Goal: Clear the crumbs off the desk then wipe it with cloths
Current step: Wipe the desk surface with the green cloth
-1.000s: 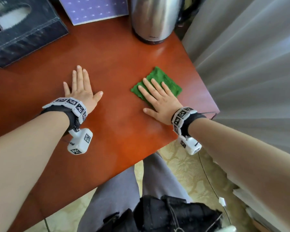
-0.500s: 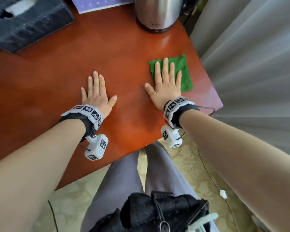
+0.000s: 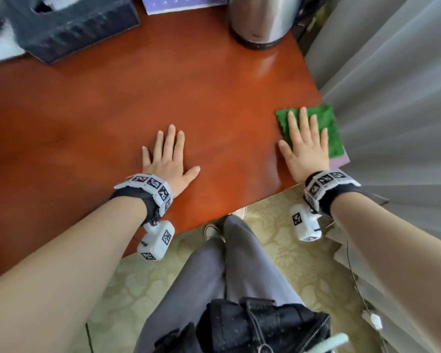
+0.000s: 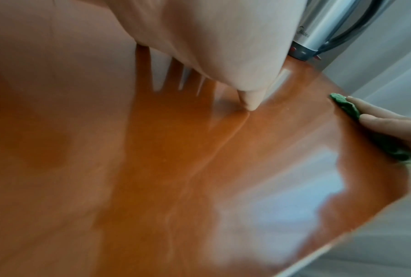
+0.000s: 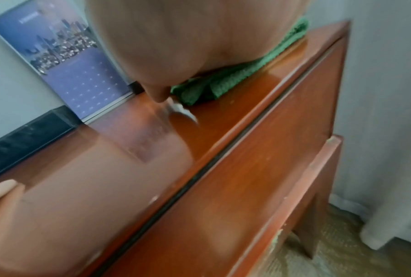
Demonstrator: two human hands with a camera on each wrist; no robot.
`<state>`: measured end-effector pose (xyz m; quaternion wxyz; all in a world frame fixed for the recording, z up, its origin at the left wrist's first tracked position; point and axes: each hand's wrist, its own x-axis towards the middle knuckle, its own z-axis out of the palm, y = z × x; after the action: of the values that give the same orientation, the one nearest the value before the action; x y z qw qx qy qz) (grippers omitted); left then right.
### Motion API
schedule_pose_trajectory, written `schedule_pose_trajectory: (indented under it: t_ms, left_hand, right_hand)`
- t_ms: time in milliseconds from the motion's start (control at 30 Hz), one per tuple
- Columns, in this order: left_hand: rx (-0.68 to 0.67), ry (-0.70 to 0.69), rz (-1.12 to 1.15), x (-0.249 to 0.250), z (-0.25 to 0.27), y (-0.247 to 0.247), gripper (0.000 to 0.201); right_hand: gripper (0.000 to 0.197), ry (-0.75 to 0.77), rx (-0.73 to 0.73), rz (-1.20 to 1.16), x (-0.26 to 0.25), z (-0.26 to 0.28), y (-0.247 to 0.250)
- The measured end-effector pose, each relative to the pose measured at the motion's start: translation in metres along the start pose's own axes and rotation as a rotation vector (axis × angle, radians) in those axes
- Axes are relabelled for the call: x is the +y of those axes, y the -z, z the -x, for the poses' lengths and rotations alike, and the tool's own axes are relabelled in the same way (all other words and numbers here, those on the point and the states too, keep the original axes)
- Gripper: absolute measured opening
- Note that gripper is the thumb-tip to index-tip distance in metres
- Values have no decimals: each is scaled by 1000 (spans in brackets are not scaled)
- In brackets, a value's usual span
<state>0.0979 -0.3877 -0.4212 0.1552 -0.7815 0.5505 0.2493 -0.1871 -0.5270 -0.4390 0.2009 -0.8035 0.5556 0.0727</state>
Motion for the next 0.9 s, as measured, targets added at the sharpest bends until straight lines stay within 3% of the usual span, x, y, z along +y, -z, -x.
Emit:
schedule_pose_trajectory:
  t_ms: [100, 167, 367, 500, 733, 900]
  left_hand:
    - [21, -32, -24, 0, 15, -11, 88]
    - [24, -37, -26, 0, 25, -17, 88]
    - [75, -50, -21, 2, 48, -37, 93]
    - [74, -63, -13, 0, 53, -42, 94]
    - [88, -64, -15, 6, 70, -53, 99]
    - [86, -48, 6, 18, 89, -66, 103]
  right_hand:
    - [70, -135, -4, -33, -6, 6, -1]
    - [74, -140, -9, -33, -34, 14, -10]
    - [83, 300, -150, 109, -128, 79, -57]
    - [77, 444, -162, 152, -98, 80, -55]
    - [78, 33, -85, 44, 3, 66, -17]
    - [81, -41, -75, 34, -29, 62, -23]
